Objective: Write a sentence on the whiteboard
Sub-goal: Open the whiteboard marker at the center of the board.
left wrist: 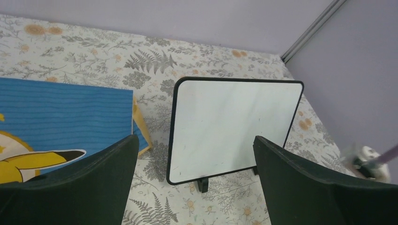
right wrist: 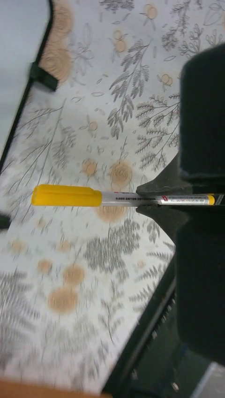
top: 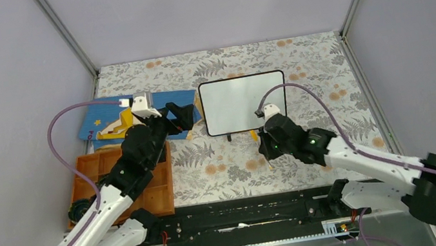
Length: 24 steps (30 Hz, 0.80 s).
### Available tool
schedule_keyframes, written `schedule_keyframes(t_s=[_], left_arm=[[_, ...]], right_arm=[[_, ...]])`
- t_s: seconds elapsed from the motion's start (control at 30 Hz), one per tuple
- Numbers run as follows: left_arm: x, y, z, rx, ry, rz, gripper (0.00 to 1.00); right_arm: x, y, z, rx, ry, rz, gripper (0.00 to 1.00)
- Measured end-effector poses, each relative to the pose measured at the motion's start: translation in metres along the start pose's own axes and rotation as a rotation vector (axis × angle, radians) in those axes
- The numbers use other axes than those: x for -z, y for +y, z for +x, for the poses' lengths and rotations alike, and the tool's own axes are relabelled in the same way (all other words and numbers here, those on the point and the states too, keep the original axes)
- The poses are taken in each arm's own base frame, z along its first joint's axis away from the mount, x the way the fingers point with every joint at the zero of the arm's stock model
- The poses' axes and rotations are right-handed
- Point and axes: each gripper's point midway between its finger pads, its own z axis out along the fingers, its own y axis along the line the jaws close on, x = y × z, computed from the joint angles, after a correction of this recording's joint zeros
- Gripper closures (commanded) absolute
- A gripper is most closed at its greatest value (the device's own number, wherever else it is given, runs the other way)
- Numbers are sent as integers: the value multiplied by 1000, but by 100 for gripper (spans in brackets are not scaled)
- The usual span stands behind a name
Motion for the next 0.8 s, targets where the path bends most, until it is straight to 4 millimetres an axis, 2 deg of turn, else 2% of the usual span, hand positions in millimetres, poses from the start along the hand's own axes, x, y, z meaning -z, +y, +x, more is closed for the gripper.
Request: schedule_keyframes(t_s=[0.17, 0.27, 0.33, 0.47, 0.57, 0.8], left_arm=[[15, -14, -12, 12, -74, 110, 1], [26, -33, -14, 16, -96, 244, 1], [33, -54, -13, 14, -87, 361, 1], [40, -87, -7, 47, -35, 541, 1], [39, -103, -3, 85, 23, 612, 1], [45, -133, -19, 182, 63, 737, 3]], right_arm=[[46, 32, -39, 57, -183, -220, 100], [72, 55, -63, 77, -316, -366, 100], [85, 70, -78, 88, -398, -453, 100], [98, 91, -95, 107, -511, -577, 100], [106, 101, -104, 118, -563, -632, 100], [128, 117, -120, 140, -660, -729, 100]])
